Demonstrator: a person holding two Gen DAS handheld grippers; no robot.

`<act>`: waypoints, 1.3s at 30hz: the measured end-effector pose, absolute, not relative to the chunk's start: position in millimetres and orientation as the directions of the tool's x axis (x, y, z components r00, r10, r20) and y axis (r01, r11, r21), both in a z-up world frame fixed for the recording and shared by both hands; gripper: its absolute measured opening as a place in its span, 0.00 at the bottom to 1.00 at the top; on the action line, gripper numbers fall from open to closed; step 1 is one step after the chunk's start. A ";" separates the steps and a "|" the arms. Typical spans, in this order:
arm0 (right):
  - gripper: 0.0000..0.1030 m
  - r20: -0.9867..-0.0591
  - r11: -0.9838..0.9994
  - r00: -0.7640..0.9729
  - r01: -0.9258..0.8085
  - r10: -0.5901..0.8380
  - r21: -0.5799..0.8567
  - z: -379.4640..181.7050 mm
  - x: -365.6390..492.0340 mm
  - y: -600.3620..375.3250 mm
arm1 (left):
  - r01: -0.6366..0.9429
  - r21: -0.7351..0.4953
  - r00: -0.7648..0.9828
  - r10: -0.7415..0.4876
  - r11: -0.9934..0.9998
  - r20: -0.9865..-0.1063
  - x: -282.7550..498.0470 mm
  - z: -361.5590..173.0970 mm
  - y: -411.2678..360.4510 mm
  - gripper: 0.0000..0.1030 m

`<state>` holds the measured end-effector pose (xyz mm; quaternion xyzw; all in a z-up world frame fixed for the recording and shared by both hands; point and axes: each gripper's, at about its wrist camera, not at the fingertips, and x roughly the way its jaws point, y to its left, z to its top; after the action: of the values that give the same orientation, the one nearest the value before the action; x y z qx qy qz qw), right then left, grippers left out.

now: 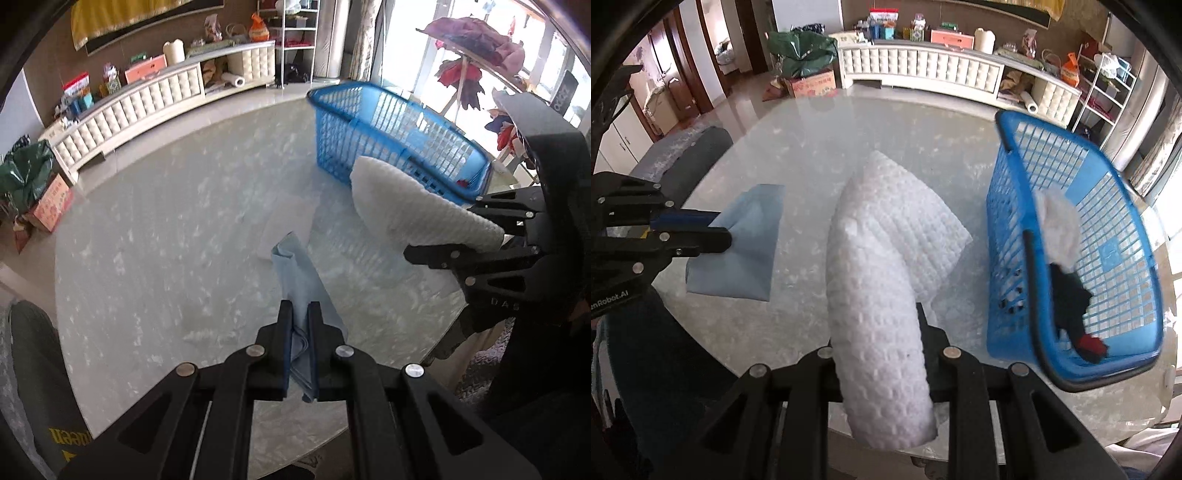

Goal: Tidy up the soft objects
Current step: 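Carry the white quilted pad with the right gripper over the basket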

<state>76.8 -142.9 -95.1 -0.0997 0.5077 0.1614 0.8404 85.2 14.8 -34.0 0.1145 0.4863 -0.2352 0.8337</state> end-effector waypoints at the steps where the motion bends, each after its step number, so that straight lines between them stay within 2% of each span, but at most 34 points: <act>1: 0.20 -0.880 0.927 0.442 -0.375 0.174 -0.005 -89.7 75.2 -145.6 | 0.506 -0.035 0.422 -0.283 0.862 -0.861 84.6 -29.4 10.7 0.06; 9: 0.20 -0.842 0.928 0.514 -0.370 0.162 -0.048 -58.2 73.8 -173.9 | 0.500 -0.008 0.470 -0.279 0.866 -0.837 83.7 1.3 -2.0 0.06; 28: 0.21 -0.833 0.958 0.550 -0.267 0.064 -0.102 -48.4 104.6 -236.1 | 0.535 -0.041 0.481 -0.345 0.844 -0.806 112.9 27.6 -50.2 0.06; 39: 0.21 -0.898 0.957 0.438 -0.248 -0.029 -0.152 -94.7 137.6 -250.8 | 0.530 -0.069 0.465 -0.357 0.845 -0.810 123.8 25.3 -67.6 0.06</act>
<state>137.6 -250.8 -94.7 -0.1314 0.5259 0.0652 0.8378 123.8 -67.6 25.3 0.0966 0.4466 -0.2607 0.8504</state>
